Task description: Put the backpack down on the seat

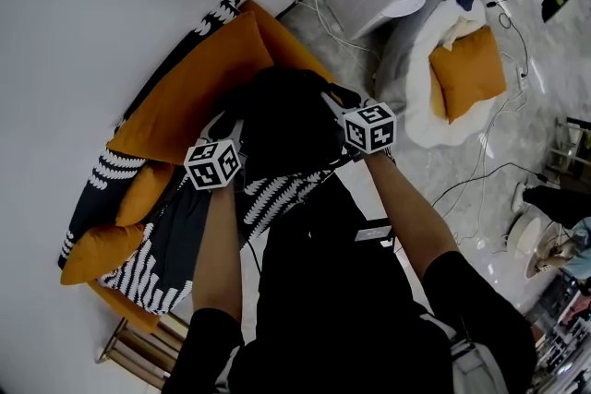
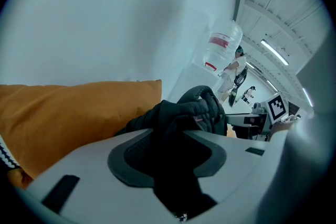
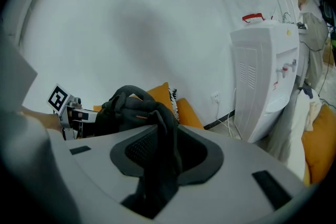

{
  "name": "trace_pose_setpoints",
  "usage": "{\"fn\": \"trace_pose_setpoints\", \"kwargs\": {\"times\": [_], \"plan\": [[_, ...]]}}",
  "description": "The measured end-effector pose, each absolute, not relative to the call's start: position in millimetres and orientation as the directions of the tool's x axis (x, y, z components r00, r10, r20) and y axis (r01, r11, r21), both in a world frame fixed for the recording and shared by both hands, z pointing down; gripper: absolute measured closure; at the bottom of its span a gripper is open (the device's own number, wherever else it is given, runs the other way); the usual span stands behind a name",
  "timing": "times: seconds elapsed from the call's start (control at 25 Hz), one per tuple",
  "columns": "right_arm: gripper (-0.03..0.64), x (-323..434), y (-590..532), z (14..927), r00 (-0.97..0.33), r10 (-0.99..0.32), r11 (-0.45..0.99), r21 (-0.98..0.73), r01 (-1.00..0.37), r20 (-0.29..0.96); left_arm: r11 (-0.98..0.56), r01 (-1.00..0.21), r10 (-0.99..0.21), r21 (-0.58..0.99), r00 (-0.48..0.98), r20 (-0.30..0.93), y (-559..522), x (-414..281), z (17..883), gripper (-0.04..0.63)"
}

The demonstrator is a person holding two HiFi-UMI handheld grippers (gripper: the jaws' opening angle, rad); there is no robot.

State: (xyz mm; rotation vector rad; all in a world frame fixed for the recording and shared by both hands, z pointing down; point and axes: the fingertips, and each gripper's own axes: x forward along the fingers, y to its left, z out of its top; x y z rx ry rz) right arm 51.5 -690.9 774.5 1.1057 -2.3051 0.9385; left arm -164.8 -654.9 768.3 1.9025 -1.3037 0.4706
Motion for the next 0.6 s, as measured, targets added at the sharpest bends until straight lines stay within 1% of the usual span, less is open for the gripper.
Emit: {"fn": "trace_pose_setpoints", "kwargs": {"times": [0.16,0.2,0.28,0.32,0.44,0.52,0.6], "plan": [[0.489,63.0,-683.1,757.9,-0.576,-0.552,0.446,-0.371,-0.815,0.602,-0.174,-0.914,-0.648,0.366,0.386,0.657,-645.8,-174.4,752.4,0.436],[0.502,66.0,-680.6,752.9,-0.566,-0.566,0.440,-0.360,-0.822,0.600,-0.167,-0.917,-0.660,0.363,0.378,0.650,-643.4,-177.8,746.3,0.439],[0.533,71.6,-675.0,739.5,-0.542,-0.599,0.429,-0.336,-0.838,0.589,-0.157,-0.920,-0.686,0.361,0.364,0.630,-638.4,-184.0,730.9,0.469],[0.542,73.9,-671.9,730.6,-0.531,-0.619,0.427,-0.320,-0.846,0.578,-0.154,-0.922,-0.703,0.356,0.355,0.616,-635.9,-187.1,721.3,0.471],[0.568,79.5,-662.5,695.6,-0.494,-0.694,0.422,-0.260,-0.868,0.523,-0.144,-0.937,-0.771,0.319,0.308,0.557,-628.4,-198.1,685.6,0.522],[0.574,82.7,-657.1,669.2,-0.471,-0.743,0.409,-0.234,-0.882,0.476,-0.133,-0.945,-0.818,0.298,0.275,0.506,-623.3,-206.3,658.6,0.557],[0.578,85.6,-650.7,642.0,-0.447,-0.784,0.391,-0.218,-0.894,0.431,-0.141,-0.948,-0.852,0.285,0.263,0.454,-616.6,-210.7,631.6,0.569]]}}
